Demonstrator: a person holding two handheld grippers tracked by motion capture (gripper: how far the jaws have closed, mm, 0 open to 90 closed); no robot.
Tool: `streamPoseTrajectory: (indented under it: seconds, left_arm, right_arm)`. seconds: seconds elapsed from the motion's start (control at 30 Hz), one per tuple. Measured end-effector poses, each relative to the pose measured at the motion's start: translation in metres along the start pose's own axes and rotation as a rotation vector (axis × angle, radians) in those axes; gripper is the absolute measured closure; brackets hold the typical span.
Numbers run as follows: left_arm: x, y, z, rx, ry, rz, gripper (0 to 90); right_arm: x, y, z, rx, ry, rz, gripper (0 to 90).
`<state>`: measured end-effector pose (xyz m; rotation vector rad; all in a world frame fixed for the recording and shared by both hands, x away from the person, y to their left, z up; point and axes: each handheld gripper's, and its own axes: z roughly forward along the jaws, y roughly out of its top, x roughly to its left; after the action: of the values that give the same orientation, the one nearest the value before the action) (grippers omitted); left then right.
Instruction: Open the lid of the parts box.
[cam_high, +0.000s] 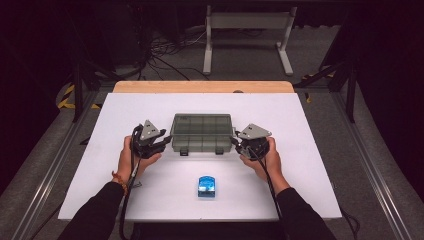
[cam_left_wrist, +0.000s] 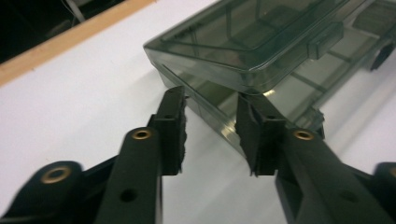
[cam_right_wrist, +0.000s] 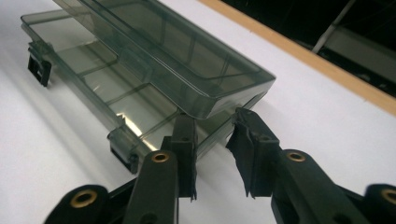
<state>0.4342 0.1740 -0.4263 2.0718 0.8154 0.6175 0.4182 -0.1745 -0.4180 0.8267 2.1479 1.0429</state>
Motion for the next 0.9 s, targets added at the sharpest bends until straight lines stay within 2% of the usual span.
streamPoseTrajectory:
  seconds: [0.03,0.1,0.17,0.27,0.3,0.4,0.53,0.63,0.8,0.9]
  left_arm:
    - [0.0,0.004,-0.001,-0.009,0.032,0.024,59.8]
    - [0.0,0.007,0.0,-0.009,0.03,0.031,59.0]
    - [0.0,0.012,0.0,-0.021,0.05,0.048,56.5]
    - [0.001,0.02,0.0,-0.025,0.07,0.065,55.0]
    - [0.002,0.022,0.001,-0.021,0.053,0.07,55.9]
    - [0.002,0.028,0.002,-0.023,0.078,0.094,56.1]
    - [0.005,0.037,0.002,-0.03,0.076,0.097,62.5]
    - [0.007,0.044,0.002,-0.029,0.09,0.118,64.7]
    - [0.015,0.058,0.003,-0.049,0.09,0.107,68.4]
    - [0.018,0.062,0.005,-0.052,0.096,0.114,70.6]
  right_arm:
    - [-0.001,0.001,-0.001,-0.004,-0.008,-0.008,68.0]
    - [-0.002,0.002,-0.001,-0.008,-0.011,-0.013,66.6]
    - [-0.005,0.006,-0.003,-0.011,-0.02,-0.007,65.6]
    - [-0.007,0.012,-0.004,-0.028,-0.034,-0.038,65.3]
    - [-0.007,0.014,-0.004,-0.031,-0.034,-0.044,65.4]
    - [-0.008,0.017,-0.003,-0.04,-0.04,-0.049,66.1]
    - [-0.012,0.024,0.001,-0.036,-0.031,-0.031,67.0]
    - [-0.019,0.031,0.001,-0.047,-0.028,0.001,68.0]
    - [-0.027,0.042,0.002,-0.051,-0.022,0.007,70.6]
    - [-0.03,0.046,0.005,-0.056,-0.024,0.01,73.8]
